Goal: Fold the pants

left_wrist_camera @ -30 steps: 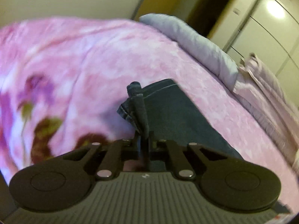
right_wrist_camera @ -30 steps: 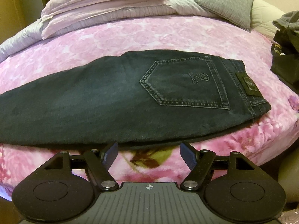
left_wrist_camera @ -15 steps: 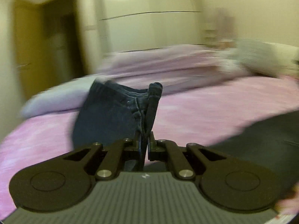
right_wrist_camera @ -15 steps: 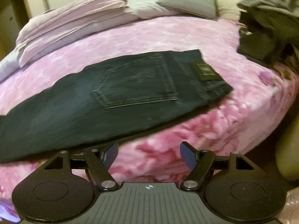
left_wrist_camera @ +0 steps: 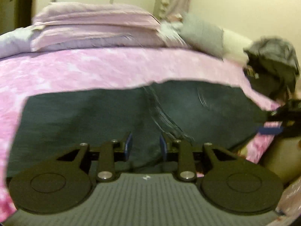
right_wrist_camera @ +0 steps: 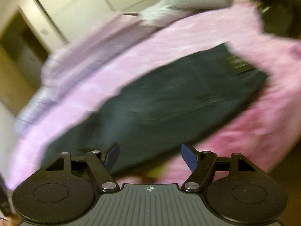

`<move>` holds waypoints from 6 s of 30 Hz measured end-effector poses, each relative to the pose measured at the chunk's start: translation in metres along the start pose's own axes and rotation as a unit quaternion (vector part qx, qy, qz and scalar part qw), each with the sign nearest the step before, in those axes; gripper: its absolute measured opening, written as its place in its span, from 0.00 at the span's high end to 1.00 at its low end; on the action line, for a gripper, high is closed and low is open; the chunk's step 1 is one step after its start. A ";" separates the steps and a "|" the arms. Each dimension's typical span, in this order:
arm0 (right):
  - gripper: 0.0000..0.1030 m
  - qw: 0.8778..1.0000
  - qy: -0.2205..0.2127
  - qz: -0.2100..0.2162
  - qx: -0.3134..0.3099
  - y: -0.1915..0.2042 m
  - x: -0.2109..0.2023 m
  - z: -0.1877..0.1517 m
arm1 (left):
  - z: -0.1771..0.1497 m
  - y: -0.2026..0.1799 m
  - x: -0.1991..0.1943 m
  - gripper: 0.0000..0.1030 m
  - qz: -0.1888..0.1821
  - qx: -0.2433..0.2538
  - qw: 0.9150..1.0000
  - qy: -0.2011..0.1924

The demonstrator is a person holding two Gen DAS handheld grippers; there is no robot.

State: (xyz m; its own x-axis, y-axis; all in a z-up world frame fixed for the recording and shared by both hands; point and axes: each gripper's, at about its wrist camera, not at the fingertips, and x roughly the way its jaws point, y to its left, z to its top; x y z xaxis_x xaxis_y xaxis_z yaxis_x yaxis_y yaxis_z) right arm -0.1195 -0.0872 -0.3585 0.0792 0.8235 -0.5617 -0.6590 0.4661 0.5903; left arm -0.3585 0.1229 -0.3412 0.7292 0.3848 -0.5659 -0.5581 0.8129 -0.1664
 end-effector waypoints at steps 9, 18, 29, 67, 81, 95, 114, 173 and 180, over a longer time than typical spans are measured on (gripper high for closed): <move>0.34 0.988 0.097 0.084 0.083 0.053 0.102 -0.031 | -0.003 0.080 -0.044 0.74 0.052 -0.107 0.993 -0.016; 0.91 1.000 -0.001 0.026 0.006 0.082 0.110 -0.031 | -0.020 0.118 -0.036 0.75 0.045 -0.152 0.987 -0.002; 0.92 0.999 -0.020 -0.036 -0.025 0.063 0.094 -0.042 | -0.029 0.120 -0.028 0.78 0.052 -0.125 0.991 0.018; 0.88 0.952 0.007 -0.086 -0.294 0.086 0.155 -0.001 | 0.036 0.153 0.046 0.81 0.117 -0.081 0.989 0.035; 0.78 0.944 0.067 -0.101 -0.308 0.090 0.089 -0.060 | -0.022 0.079 -0.036 0.78 0.148 -0.080 0.984 0.066; 0.35 0.973 0.030 -0.075 -0.218 0.087 -0.018 -0.069 | -0.021 -0.021 -0.089 0.40 0.121 -0.023 0.989 0.087; 0.35 0.995 -0.045 -0.076 -0.055 -0.008 -0.076 -0.033 | -0.024 -0.020 -0.109 0.35 0.103 -0.019 0.993 0.055; 0.92 0.657 -0.047 -0.050 -0.751 0.208 0.196 -0.232 | -0.086 0.195 -0.140 0.43 0.134 -0.311 0.941 0.021; 0.93 0.702 -0.123 -0.019 -0.701 0.242 0.160 -0.191 | -0.087 0.197 -0.137 0.43 0.128 -0.309 0.942 0.018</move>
State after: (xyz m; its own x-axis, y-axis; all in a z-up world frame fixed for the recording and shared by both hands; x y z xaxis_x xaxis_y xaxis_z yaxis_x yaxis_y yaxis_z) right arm -0.4089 0.0957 -0.4160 0.1301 0.9304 -0.3427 -0.7285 -0.1448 -0.6696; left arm -0.6029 0.1918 -0.3665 0.5324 0.5092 -0.6762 -0.8455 0.2818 -0.4536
